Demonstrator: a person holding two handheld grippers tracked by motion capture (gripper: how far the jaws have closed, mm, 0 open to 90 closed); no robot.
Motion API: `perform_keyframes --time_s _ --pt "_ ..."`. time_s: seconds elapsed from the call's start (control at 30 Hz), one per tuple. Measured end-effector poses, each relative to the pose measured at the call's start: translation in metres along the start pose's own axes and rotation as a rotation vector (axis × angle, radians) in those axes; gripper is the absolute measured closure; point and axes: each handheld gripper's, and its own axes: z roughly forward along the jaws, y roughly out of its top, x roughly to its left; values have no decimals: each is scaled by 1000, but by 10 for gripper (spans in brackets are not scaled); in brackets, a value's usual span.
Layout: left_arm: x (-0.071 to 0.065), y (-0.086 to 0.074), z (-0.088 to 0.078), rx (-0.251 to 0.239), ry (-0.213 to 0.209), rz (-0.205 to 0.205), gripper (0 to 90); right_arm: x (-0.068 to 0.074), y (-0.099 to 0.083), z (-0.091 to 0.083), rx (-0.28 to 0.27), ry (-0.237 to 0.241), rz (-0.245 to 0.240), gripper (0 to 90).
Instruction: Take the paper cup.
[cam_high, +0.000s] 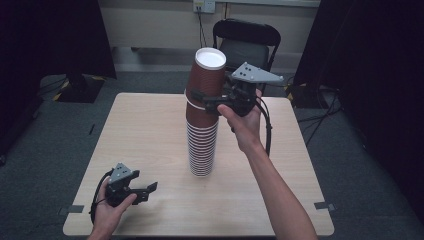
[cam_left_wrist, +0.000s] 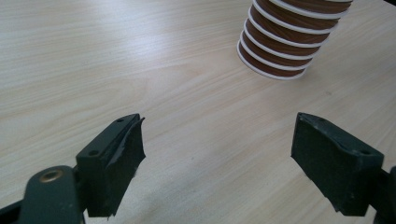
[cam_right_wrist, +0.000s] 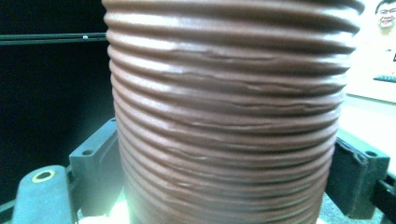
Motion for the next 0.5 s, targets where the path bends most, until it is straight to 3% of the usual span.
perform_keyframes --time_s 0.5 --pt "-1 0 1 -2 2 13 168 1 14 -9 -69 2 9 142"
